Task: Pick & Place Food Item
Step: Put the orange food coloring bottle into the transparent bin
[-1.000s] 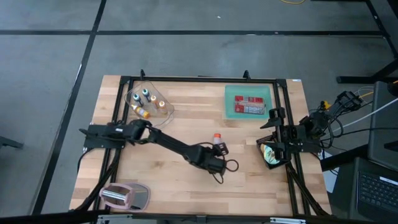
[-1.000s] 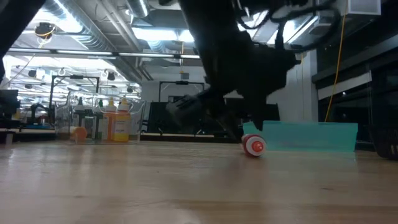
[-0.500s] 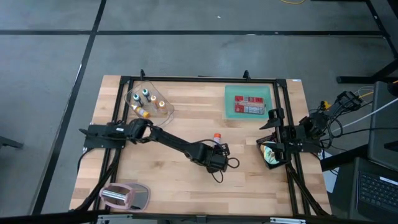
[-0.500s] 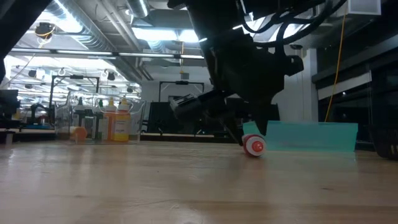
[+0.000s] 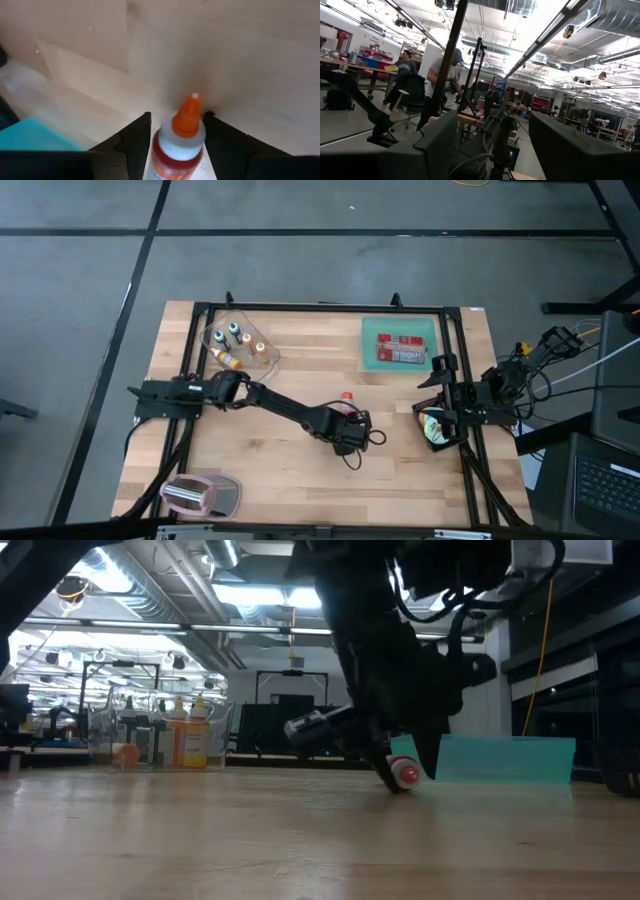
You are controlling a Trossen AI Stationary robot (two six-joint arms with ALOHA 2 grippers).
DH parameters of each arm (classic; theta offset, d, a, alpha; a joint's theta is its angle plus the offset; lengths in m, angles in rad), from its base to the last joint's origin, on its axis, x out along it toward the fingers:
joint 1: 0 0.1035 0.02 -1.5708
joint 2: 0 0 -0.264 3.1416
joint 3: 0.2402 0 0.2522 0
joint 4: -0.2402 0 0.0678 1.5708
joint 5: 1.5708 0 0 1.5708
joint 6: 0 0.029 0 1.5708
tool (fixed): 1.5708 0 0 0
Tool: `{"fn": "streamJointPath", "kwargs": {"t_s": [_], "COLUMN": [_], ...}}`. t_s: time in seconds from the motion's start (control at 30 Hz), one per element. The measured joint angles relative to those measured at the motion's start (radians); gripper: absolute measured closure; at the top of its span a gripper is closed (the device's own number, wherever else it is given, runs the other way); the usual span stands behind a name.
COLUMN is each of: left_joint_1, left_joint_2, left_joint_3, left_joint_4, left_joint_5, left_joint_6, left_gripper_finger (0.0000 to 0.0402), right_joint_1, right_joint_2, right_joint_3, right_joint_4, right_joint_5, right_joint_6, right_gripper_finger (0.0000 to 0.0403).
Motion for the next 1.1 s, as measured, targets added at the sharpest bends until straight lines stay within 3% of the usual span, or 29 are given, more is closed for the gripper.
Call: {"fn": "streamJointPath", "kwargs": {"t_s": [0.17,0.3,0.43,0.83,1.1], "left_joint_1": [0.028,0.036,0.037,0.035,0.032], "left_joint_2": [0.016,0.023,0.024,-0.018,-0.207], "left_joint_3": [0.001,-0.003,0.004,0.278,0.304], "left_joint_4": [0.031,0.043,0.04,0.02,0.017], "left_joint_5": [-0.029,-0.121,-0.125,-0.073,-0.072], "left_joint_6": [-0.013,-0.063,-0.163,-0.668,-0.988], "left_gripper_finger": [0.0237,0.0291,0.0292,0.0292,0.0292], "right_joint_1": [0.0,0.0,0.0,0.0,0.0], "right_joint_2": [0.0,0.0,0.0,0.0,0.0], "right_joint_3": [0.0,0.0,0.0,0.0,0.0], "right_joint_4": [-0.001,-0.001,-0.001,-0.001,0.0], "right_joint_5": [0.0,0.0,-0.001,-0.019,-0.056], "right_joint_6": [-0.002,-0.006,-0.008,-0.008,0.0], "right_gripper_finger": [0.0161,0.0161,0.0161,0.0161,0.0161]}}
